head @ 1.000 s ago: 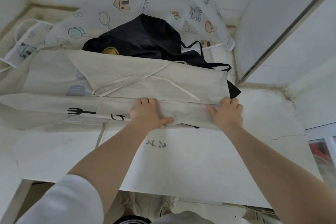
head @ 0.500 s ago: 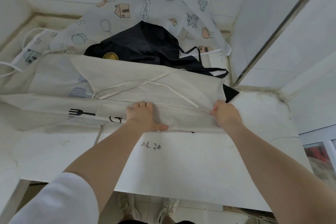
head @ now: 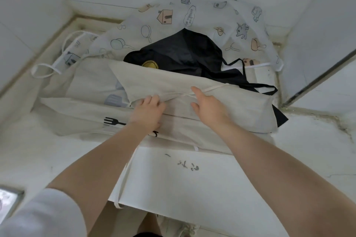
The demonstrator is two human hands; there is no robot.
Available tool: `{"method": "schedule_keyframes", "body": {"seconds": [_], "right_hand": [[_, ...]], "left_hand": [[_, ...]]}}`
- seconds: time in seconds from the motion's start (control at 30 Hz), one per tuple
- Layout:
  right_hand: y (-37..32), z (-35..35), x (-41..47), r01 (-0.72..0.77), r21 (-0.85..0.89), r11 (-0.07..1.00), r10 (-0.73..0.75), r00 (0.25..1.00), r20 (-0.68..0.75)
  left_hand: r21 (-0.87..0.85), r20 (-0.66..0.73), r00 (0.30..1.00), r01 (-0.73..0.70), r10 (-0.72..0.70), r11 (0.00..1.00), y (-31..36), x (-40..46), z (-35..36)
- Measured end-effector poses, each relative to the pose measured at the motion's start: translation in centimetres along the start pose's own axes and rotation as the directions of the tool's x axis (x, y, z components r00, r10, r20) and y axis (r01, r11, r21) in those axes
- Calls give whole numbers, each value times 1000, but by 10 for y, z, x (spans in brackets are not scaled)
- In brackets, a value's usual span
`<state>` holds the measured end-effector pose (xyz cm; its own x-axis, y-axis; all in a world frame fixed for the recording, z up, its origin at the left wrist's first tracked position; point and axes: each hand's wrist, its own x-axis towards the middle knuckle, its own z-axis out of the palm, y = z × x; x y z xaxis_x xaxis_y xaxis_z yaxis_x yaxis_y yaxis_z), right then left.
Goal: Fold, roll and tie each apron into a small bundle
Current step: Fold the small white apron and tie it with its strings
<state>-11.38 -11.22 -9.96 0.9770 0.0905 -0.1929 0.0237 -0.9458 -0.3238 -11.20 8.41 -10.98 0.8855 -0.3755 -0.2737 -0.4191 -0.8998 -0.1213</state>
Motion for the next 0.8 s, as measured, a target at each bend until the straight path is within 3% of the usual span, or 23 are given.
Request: {"method": "schedule_keyframes", "body": {"seconds": [0.13, 0.3, 0.4, 0.5, 0.57, 0.6, 0.7, 0.73, 0.8], "right_hand": [[-16, 9, 31, -85, -26, 996, 88, 988, 124], [-25, 15, 52, -174, -161, 972, 198, 968, 151], [-33, 14, 64, -183, -223, 957, 219, 965, 145], [-54, 0, 84, -125, -70, 990, 116, 986, -123], [-75, -11, 99, 52, 17, 999, -43, 939, -341], [-84, -14, 106, 156, 34, 987, -131, 914, -384], [-101, -7, 123, 263, 156, 952, -219, 943, -251], [-101, -3, 123, 237, 242, 941, -186, 958, -217], [-91, 4, 116, 181, 366, 913, -75, 956, -284]], "left_hand": [[71, 13, 1000, -12, 11, 997, -32, 6, 0], [-43, 140, 966, -211, 215, 976, -47, 25, 0], [-80, 129, 936, -319, 327, 944, -53, 34, 3], [-150, 112, 928, -339, 357, 929, -62, 39, 8], [-185, 86, 942, -306, 326, 934, -67, 39, 11], [-188, 69, 951, -286, 303, 940, -68, 38, 13], [-119, -26, 973, -231, 230, 966, -73, 36, 18], [-67, -65, 973, -226, 222, 972, -74, 35, 19], [24, -142, 961, -236, 237, 971, -75, 32, 19]]}}
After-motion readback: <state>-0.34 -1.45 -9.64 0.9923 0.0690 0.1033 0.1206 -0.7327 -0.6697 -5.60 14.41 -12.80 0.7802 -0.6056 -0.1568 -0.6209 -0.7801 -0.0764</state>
